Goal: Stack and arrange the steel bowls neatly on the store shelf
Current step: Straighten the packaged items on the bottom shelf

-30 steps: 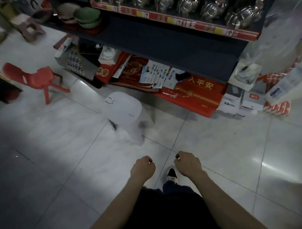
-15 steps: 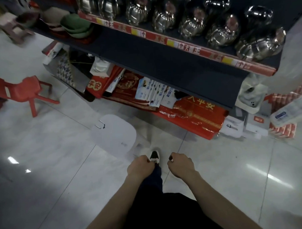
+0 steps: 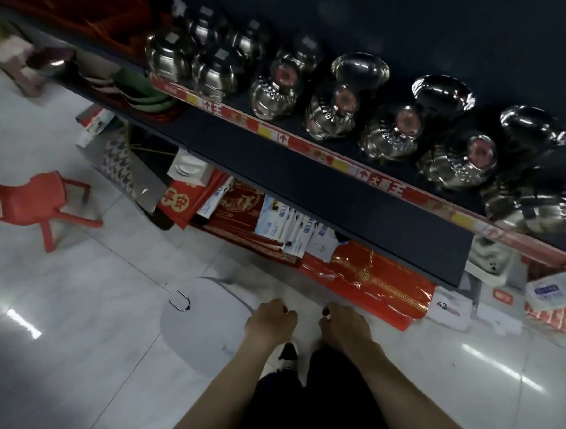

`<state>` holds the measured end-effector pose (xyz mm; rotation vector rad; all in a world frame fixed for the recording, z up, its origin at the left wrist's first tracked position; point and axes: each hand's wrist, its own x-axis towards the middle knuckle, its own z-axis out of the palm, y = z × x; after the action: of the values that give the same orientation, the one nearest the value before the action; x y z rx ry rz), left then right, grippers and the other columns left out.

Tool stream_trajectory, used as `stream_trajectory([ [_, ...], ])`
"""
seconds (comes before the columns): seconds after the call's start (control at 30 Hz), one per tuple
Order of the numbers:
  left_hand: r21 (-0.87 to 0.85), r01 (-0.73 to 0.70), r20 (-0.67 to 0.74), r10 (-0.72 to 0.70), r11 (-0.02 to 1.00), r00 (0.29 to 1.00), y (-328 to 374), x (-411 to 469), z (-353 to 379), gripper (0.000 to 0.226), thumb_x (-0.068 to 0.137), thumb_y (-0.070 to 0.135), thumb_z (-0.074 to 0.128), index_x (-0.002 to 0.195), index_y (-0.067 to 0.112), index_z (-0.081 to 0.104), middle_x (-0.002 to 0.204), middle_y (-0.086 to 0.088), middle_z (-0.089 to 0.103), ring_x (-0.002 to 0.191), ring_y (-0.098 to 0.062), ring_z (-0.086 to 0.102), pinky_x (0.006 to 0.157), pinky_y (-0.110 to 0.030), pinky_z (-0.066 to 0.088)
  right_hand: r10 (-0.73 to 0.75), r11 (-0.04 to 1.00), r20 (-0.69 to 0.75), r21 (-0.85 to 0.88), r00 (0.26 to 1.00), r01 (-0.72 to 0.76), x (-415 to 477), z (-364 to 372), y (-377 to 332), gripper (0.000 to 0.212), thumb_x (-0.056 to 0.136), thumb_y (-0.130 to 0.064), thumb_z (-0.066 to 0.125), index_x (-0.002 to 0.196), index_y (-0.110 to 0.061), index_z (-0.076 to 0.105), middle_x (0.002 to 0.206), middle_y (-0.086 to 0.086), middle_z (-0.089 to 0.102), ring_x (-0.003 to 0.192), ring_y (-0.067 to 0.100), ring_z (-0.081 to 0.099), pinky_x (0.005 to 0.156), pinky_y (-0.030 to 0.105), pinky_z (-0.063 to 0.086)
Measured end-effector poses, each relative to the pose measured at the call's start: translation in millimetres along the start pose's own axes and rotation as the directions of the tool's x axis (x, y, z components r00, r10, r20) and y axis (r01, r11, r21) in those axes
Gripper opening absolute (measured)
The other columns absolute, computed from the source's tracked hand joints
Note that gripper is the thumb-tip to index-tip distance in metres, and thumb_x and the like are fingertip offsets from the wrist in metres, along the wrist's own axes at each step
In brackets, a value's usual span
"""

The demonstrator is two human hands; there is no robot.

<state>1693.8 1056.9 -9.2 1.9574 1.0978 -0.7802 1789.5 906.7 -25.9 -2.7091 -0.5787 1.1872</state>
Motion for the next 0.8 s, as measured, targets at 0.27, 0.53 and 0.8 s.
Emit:
stream_trajectory([
  [0.27,-0.024,0.122,-0.042,-0.123,0.992,0.992,53,52,-42,0.042,0.095,0.035,0.052,0.129,0.015,0.065,0.137,-0.011,0.066,0.128,-0.033,0.062,0.100,-0.037,0.050,-0.065,0.997,0.116,-0.021,0.991,0.068,93,-56,-16,0.040,0.104,-0.033,0.059,0.141,-0.017,0.059,0.142,0.008,0.064,0.130,0.028,0.062,0.108,0.040,0.051],
  [0.53,-0.147,0.090,-0.205,-0.120,0.985,0.972,109,87,-96,0.029,0.101,0.030,0.053,0.118,0.016,0.072,0.128,-0.008,0.073,0.116,-0.029,0.069,0.094,-0.035,0.055,-0.170,0.980,0.159,-0.080,0.973,0.184,162,-113,-54,0.043,0.110,-0.027,0.045,0.152,-0.018,0.050,0.149,0.013,0.060,0.136,0.031,0.058,0.107,0.038,0.046],
  [0.8,-0.188,0.076,-0.180,-0.110,0.979,0.978,110,125,-137,0.016,0.102,0.030,0.056,0.100,0.022,0.070,0.111,-0.003,0.074,0.101,-0.023,0.071,0.092,-0.036,0.060,-0.184,0.982,0.153,-0.017,0.971,0.188,202,-128,-92,0.056,0.110,-0.048,0.045,0.160,-0.024,0.035,0.143,0.013,0.064,0.131,0.034,0.060,0.105,0.042,0.047],
])
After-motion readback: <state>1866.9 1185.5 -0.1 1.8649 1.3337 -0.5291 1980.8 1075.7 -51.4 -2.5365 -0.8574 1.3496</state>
